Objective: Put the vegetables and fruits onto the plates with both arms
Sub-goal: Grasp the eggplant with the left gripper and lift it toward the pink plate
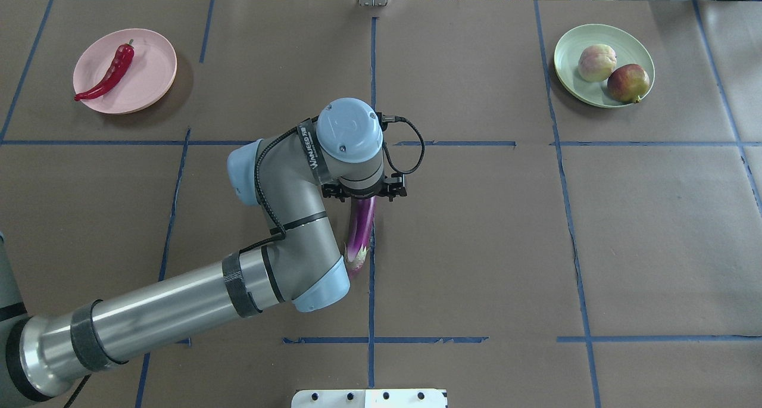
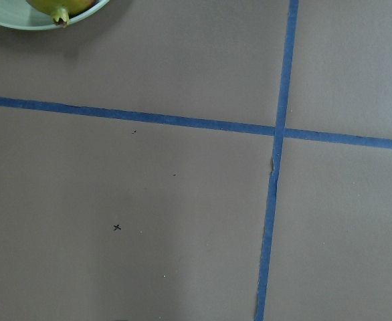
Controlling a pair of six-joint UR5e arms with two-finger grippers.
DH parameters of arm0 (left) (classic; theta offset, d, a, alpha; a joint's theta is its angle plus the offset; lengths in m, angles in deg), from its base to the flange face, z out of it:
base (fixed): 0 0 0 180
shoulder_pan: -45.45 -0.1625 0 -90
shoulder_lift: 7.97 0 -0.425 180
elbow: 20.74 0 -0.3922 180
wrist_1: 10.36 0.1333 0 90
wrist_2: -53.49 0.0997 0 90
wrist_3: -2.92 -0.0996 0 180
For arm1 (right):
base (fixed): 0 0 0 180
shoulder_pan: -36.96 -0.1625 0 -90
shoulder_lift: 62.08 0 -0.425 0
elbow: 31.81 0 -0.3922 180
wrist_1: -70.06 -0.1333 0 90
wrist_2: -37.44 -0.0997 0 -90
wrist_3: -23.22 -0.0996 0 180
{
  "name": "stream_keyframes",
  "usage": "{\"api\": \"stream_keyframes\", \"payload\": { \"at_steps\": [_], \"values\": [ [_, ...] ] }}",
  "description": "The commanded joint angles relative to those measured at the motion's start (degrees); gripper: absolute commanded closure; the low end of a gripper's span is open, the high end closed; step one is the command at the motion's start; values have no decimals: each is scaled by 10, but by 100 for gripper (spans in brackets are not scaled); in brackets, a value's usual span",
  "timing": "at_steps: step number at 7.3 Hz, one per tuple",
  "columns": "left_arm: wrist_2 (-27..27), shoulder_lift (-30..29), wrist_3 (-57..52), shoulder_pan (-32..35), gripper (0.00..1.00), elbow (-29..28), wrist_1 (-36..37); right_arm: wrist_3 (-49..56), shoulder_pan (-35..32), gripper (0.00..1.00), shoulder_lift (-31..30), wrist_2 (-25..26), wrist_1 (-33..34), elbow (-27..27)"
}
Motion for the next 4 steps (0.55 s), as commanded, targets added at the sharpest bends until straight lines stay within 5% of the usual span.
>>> {"api": "stream_keyframes", "payload": {
  "at_steps": [1,2,4],
  "values": [
    [3,-2,0,-2,58,-7,0,0,-1,0,1,0,-1,1],
    [3,-2,-1,-1,96,-6,1,1,0,0,2,0,-1,0],
    [1,-2,4,28,100,13,6,2,-1,0,2,0,-1,0]
  ]
}}
